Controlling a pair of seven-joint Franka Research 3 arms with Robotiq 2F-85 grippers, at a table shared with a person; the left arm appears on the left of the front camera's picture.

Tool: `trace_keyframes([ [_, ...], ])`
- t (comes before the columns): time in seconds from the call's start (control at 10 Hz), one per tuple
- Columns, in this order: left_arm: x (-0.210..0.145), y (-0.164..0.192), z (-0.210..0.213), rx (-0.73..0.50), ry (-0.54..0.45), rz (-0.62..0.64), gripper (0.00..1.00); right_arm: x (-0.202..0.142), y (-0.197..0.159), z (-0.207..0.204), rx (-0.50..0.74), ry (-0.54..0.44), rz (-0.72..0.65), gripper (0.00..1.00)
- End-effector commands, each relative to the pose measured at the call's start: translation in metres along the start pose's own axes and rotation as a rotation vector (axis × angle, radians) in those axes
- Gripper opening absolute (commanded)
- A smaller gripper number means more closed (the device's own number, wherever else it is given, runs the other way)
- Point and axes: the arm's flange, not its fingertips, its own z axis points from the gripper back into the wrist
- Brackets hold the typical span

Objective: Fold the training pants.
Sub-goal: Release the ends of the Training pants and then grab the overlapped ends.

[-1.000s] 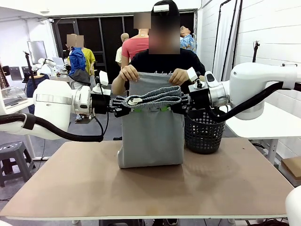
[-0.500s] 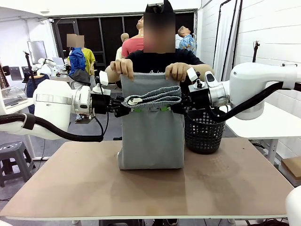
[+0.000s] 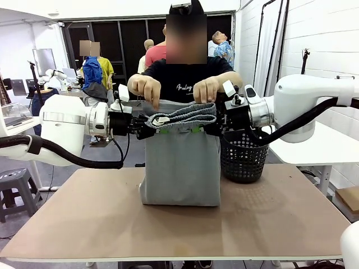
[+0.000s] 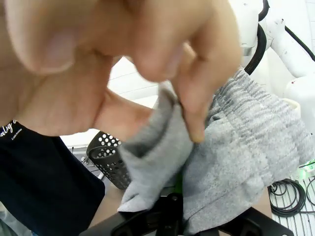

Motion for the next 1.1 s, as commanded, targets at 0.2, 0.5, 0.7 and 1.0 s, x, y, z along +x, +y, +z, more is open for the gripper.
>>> trace_keyframes([
  [0.2,0.0026,-0.0009,-0.0001,0.0,-0.002,-0.005,0.0,0.0027,0.0022,-0.0028,-0.001,-0.002,0.001,0.0],
  [0.5,0.0026,-0.0009,-0.0001,0.0,-0.002,-0.005,0.0,0.0027,0.0022,-0.0028,-0.001,-0.002,0.001,0.0],
  [0.7,0.0026,-0.0009,-0.0001,0.0,-0.002,-0.005,0.0,0.0027,0.0022,-0.0028,-0.001,-0.002,0.001,0.0],
  [1.0,0.0026,-0.0009,-0.0001,0.0,-0.002,-0.005,0.0,0.0027,0.0022,-0.0028,-0.001,-0.002,0.001,0.0],
])
